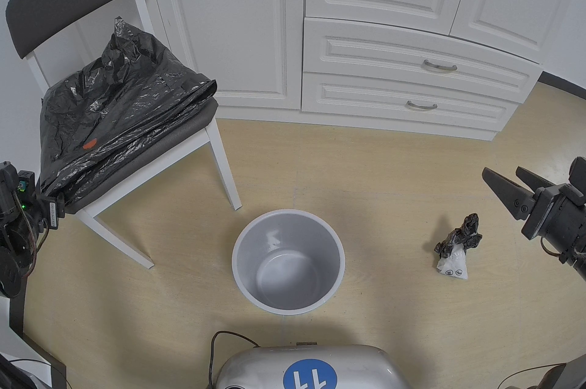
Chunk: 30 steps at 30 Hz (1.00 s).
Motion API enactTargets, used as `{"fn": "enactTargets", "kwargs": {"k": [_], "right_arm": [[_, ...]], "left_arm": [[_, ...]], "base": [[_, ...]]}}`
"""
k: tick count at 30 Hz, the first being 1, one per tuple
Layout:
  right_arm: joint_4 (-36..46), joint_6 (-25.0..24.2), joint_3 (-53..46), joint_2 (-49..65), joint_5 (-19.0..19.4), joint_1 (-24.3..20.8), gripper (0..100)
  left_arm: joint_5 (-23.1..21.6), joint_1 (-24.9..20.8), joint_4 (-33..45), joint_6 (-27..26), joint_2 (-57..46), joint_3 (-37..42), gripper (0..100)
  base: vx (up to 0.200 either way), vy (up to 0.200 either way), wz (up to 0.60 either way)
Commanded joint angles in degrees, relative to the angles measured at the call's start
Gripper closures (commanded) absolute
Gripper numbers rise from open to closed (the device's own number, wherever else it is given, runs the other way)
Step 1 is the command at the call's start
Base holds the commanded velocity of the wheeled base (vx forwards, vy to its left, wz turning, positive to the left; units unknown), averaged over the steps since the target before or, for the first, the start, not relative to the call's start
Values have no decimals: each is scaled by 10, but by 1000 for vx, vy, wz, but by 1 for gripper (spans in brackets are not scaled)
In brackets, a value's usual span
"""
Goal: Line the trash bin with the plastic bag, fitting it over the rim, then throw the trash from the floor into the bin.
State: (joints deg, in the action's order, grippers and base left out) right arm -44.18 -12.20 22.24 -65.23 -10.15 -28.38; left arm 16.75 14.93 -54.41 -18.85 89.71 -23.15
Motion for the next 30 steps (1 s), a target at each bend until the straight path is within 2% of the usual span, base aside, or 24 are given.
{"fn": "enactTargets", "kwargs": {"k": [1, 6, 12, 18, 28, 30], "right_arm": [[0, -2, 1, 5, 0, 0, 0], [0, -2, 0, 7, 1, 0, 0], [0, -3, 0, 7, 3, 0, 0], [0, -3, 0, 7, 4, 0, 0], [0, -3, -3, 7, 4, -1, 0], [0, -3, -3, 8, 4, -1, 0]], "left_arm": [[7, 1, -9, 4, 18, 0, 0], [24, 5, -24, 28, 22, 3, 0], [23, 30, -51, 64, 25, 21, 0], [21, 34, -76, 101, 34, 21, 0], [18, 31, -127, 105, 57, 21, 0], [18, 27, -160, 105, 72, 21, 0]], "base": [[0, 0, 0], [0, 0, 0], [0, 0, 0], [0, 0, 0], [0, 0, 0], [0, 0, 0]]}}
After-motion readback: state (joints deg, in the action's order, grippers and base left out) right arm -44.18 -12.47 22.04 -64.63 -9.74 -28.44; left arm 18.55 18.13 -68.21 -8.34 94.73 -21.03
